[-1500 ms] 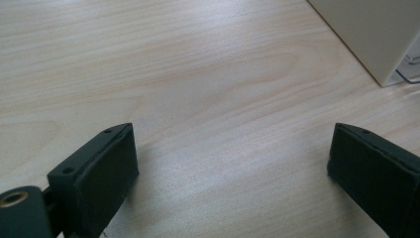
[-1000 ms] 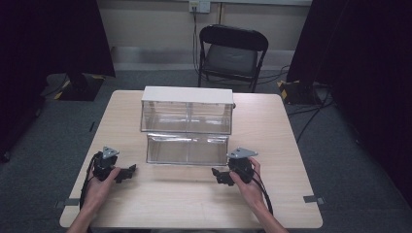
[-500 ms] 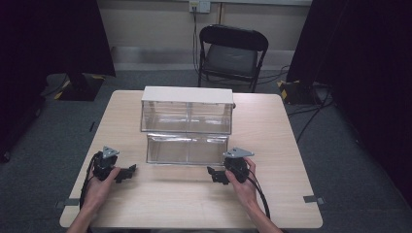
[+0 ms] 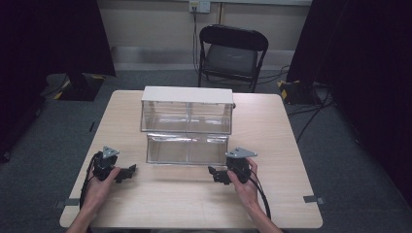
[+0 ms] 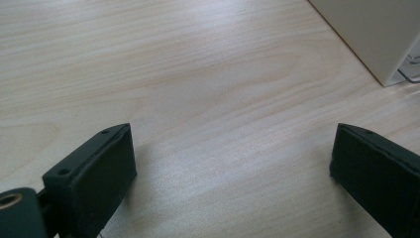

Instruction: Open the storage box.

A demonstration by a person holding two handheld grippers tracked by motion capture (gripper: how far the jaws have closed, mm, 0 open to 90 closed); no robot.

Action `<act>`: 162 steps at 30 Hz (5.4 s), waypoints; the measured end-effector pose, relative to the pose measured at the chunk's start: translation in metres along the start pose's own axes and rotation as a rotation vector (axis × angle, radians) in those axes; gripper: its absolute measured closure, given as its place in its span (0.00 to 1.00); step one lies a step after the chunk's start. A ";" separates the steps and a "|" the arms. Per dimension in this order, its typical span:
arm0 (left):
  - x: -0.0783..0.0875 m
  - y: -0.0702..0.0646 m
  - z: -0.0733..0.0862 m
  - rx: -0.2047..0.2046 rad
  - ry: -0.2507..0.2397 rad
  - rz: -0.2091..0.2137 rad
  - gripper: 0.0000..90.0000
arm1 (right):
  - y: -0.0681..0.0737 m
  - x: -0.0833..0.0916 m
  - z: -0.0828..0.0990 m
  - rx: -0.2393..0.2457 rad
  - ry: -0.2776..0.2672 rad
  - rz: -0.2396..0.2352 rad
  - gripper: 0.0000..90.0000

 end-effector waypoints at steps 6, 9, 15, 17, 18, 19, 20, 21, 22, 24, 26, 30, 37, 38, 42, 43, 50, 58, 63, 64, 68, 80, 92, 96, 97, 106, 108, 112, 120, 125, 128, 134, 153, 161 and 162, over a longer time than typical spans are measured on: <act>0.000 0.000 0.000 0.001 0.000 0.001 0.04 | 0.003 0.003 -0.003 -0.006 -0.013 -0.014 0.15; 0.000 0.000 0.000 0.000 0.000 0.000 0.04 | 0.003 0.004 -0.003 -0.004 -0.013 -0.012 0.15; 0.000 0.000 0.000 0.000 0.000 0.000 0.04 | 0.004 0.005 -0.004 -0.001 -0.013 -0.023 0.15; 0.000 0.000 0.000 0.000 0.000 0.000 0.04 | 0.004 0.006 -0.004 0.000 -0.014 -0.020 0.15; 0.000 0.000 0.000 0.000 0.000 0.000 0.04 | 0.004 0.006 -0.004 0.000 -0.014 -0.019 0.15; 0.000 0.000 0.000 0.000 0.000 0.000 0.04 | 0.004 0.006 -0.004 0.001 -0.014 -0.018 0.15; 0.000 0.000 0.000 0.000 0.000 0.000 0.04 | 0.004 0.006 -0.004 0.000 -0.014 -0.018 0.15; 0.000 0.000 0.000 0.000 0.000 0.000 0.04 | 0.005 0.006 -0.004 -0.001 -0.015 -0.019 0.15; 0.000 0.000 0.000 0.000 0.000 0.000 0.04 | 0.005 0.006 -0.004 0.002 -0.016 -0.018 0.15; 0.000 0.000 0.000 0.000 0.000 0.001 0.04 | 0.005 0.006 -0.004 0.001 -0.016 -0.019 0.15; 0.000 0.000 0.000 0.000 0.000 0.001 0.04 | 0.005 0.006 -0.004 0.001 -0.017 -0.016 0.15; 0.000 0.000 0.000 0.000 0.000 0.000 0.04 | 0.005 0.008 -0.005 0.002 -0.023 -0.023 0.15; 0.000 0.000 0.000 0.000 0.000 0.001 0.04 | 0.005 0.009 -0.005 0.005 -0.025 -0.025 0.15; 0.000 0.000 0.000 0.001 0.000 0.001 0.04 | 0.005 0.009 -0.005 0.005 -0.025 -0.026 0.15; 0.000 0.000 0.000 0.000 0.000 0.002 0.04 | 0.005 0.009 -0.006 0.012 -0.024 -0.022 0.15; 0.000 0.000 0.000 0.000 0.000 0.002 0.04 | 0.005 0.009 -0.006 0.011 -0.024 -0.022 0.15; 0.000 0.000 0.000 0.000 0.000 0.002 0.04 | 0.006 0.010 -0.006 0.012 -0.027 -0.022 0.15; 0.000 0.000 0.000 0.000 0.000 0.002 0.04 | 0.006 0.011 -0.007 0.008 -0.022 -0.022 0.15; 0.000 0.000 0.000 0.000 0.000 0.002 0.04 | 0.006 0.012 -0.008 0.011 -0.024 -0.019 0.15; 0.000 0.000 0.000 0.000 0.000 0.002 0.04 | 0.006 0.012 -0.008 0.011 -0.024 -0.019 0.15; 0.000 0.000 0.000 0.000 0.000 0.002 0.04 | 0.007 0.012 -0.007 0.004 -0.033 -0.020 0.15; 0.000 0.000 0.000 0.000 0.000 0.002 0.04 | 0.008 0.014 -0.009 0.002 -0.036 -0.023 0.15; 0.000 0.000 0.000 0.000 0.000 0.002 0.04 | 0.008 0.016 -0.011 0.008 -0.040 -0.030 0.15; 0.000 0.000 0.000 0.000 0.000 0.001 0.04 | 0.009 0.017 -0.012 0.015 -0.043 -0.023 0.15; 0.000 0.000 0.000 0.000 0.000 0.002 0.04 | 0.009 0.017 -0.012 0.015 -0.043 -0.023 0.15; 0.000 0.000 0.000 0.000 0.000 0.002 0.04 | 0.009 0.018 -0.013 0.011 -0.044 -0.028 0.15; 0.000 0.000 0.000 0.000 0.000 0.001 0.04 | 0.009 0.018 -0.013 0.011 -0.044 -0.025 0.14; 0.000 0.000 0.000 0.000 0.000 0.002 0.04 | 0.010 0.018 -0.014 0.011 -0.045 -0.023 0.14; 0.000 0.000 0.000 0.000 0.000 0.002 0.04 | 0.011 0.021 -0.018 0.016 -0.058 -0.029 0.13; 0.000 0.000 0.000 0.000 0.000 0.002 0.04 | 0.011 0.021 -0.019 0.016 -0.061 -0.031 0.13; 0.000 0.000 0.000 0.000 0.000 0.002 0.04 | 0.011 0.022 -0.019 0.015 -0.062 -0.032 0.13; 0.000 0.000 0.000 0.000 0.000 0.001 0.04 | 0.011 0.022 -0.022 0.004 -0.075 -0.031 0.12; 0.000 0.000 0.000 0.000 0.000 0.001 0.04 | 0.012 0.021 -0.027 -0.004 -0.082 -0.033 0.08; 0.000 0.000 0.000 0.000 0.000 0.001 0.04 | 0.011 0.021 -0.029 -0.005 -0.081 -0.037 0.07; 0.000 0.000 0.000 0.000 0.000 0.002 0.04 | 0.011 0.021 -0.029 -0.001 -0.081 -0.038 0.08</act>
Point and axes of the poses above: each handheld gripper's, and its own axes: x roughly backward along the jaws, z roughly out of its underside, y roughly to its left, the point moved 9 cm from there along -x, roughly forward along the jaws, and after that the axes turned 6 degrees about -y, right-handed, at the moved point
